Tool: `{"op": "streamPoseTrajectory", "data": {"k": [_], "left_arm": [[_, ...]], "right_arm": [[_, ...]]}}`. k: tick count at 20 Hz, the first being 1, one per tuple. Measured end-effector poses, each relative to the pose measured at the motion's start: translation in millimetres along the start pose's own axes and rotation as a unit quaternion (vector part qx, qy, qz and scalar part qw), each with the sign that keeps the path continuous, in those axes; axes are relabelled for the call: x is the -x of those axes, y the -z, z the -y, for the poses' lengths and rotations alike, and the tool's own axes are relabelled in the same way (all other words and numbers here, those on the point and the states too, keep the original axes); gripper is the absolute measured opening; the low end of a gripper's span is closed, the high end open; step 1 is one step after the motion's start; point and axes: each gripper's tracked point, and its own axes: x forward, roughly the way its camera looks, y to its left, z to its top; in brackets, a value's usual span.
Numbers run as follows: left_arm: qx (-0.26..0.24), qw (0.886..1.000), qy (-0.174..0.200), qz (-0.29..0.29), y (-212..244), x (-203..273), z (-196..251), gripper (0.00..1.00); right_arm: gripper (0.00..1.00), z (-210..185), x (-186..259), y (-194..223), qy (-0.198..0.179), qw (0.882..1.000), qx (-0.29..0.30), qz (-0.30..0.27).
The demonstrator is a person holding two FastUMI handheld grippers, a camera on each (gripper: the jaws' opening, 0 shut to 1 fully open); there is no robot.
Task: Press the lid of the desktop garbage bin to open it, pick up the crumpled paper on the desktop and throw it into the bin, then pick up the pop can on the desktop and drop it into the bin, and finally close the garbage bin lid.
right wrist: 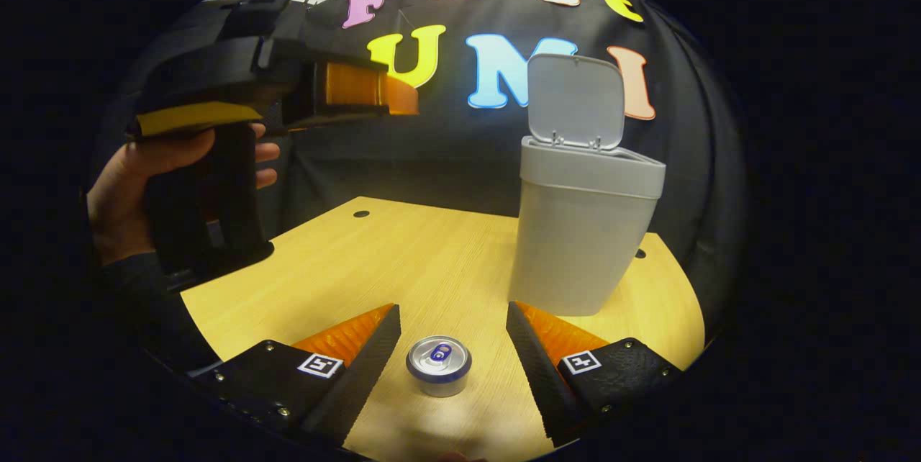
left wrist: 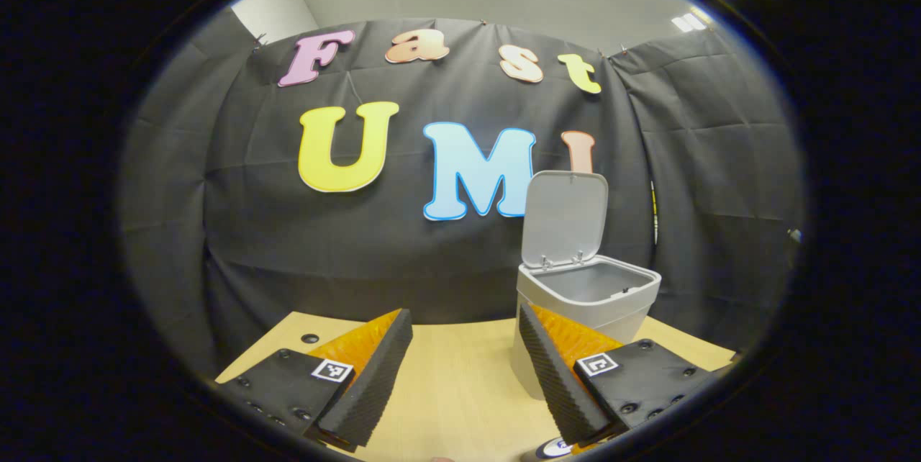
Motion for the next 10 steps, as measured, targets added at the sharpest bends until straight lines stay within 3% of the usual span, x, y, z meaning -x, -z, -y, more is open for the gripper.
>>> {"op": "streamPoseTrajectory", "data": {"k": [10], "left_arm": [[-0.006, 1.0, -0.022, -0.004, 2.4, 25.1, -15.7, 1.0]], "right_arm": [[0.95, -4.3, -28.0, 54.9, -0.017, 0.997, 0.025, -0.076]]}}
